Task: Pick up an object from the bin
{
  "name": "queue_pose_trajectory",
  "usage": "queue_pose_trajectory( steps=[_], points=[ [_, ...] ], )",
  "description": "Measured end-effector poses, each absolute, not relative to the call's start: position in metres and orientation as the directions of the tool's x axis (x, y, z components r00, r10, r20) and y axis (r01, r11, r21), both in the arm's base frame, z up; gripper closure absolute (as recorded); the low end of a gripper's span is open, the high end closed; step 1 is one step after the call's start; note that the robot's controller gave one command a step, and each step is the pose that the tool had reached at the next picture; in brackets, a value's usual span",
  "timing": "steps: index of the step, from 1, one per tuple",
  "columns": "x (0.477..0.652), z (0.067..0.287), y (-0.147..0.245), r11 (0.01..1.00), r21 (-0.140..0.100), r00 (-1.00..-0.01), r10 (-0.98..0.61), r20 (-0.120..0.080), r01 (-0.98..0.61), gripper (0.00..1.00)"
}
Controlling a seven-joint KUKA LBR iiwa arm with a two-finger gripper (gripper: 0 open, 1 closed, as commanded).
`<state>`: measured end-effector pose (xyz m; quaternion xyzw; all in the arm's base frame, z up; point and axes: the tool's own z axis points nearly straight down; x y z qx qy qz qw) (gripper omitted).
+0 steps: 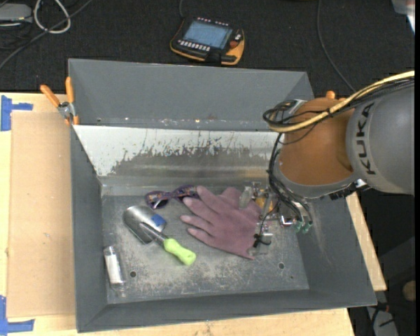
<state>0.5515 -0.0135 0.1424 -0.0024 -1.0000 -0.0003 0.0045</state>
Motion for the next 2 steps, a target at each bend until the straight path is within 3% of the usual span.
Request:
queue_pose_trajectory(
  steps=[1, 2],
  points=[
    [0.553, 0.146, -0.013, 1.000, 0.000, -1.000, 0.004, 0.002, 0.004, 0.00],
    [0.534, 0.070, -0.010, 0.994, 0.001, -0.994, 0.106, 0.004, 0.106, 0.00]
  ],
)
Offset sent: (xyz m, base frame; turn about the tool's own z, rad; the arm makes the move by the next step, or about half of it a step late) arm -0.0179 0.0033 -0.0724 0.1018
